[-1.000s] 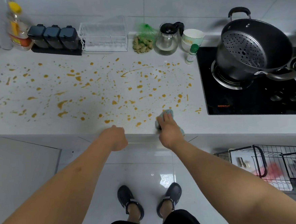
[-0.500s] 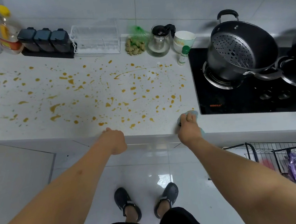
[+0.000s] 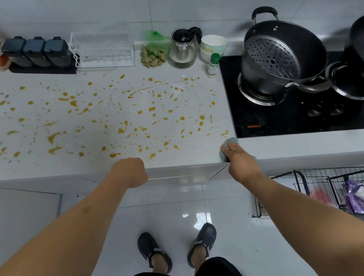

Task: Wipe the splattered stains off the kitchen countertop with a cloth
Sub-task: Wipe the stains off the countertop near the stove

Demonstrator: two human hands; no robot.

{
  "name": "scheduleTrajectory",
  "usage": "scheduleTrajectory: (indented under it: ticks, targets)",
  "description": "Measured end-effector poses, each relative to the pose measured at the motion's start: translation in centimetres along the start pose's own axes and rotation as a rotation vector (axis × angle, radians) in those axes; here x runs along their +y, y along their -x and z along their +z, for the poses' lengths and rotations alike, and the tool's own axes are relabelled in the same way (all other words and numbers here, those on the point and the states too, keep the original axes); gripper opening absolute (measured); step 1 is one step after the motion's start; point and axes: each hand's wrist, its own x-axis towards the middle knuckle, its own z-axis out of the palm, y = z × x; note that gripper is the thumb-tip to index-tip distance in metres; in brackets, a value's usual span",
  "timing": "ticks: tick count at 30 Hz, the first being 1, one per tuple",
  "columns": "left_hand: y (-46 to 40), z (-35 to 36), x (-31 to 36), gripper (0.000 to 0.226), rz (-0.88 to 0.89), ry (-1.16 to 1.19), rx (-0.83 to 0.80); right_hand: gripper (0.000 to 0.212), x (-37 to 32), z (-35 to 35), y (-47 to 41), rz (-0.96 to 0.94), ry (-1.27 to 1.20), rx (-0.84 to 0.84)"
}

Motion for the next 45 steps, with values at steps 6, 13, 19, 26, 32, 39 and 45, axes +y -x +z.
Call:
scheduleTrajectory:
  ticks: [6,13,19,26,32,39,45]
  targets:
    - [0.0,0.4,0.0,0.013,-0.005,-0.015,0.029,0.053,-2.2,-0.3,-2.9,0.171,0.042,-0.030]
    - [-0.3,0.6,0.2,0.011,-0.019,0.004,0.032,0.058,-3.3,-1.2,-6.3,0.206,0.021,-0.049]
    - [0.2,1.6,0.0,0.018,-0.029,-0.026,0.039,0.058,-4.6,-1.8,-8.0,0.233,-0.101,0.054]
    - [0.0,0.3,0.2,0.012,-0.038,-0.031,0.039,0.065,-7.2,0.9,-4.8,-0.119,-0.064,-0.013]
    - [0.1,0.5,0.7,0.015,-0.036,-0.030,0.045,0.059,-1.2,-1.6,-5.1,0.008,0.089,-0.045]
    - [0.4,1.2,0.3,0.020,-0.071,0.062,0.004,0.069,-6.7,-0.5,-5.8,-0.040,0.088,-0.073]
    - [0.6,1.0,-0.1,0.036,-0.111,0.077,-0.070,0.060,-2.5,-1.5,-3.8,-0.208,0.125,-0.134]
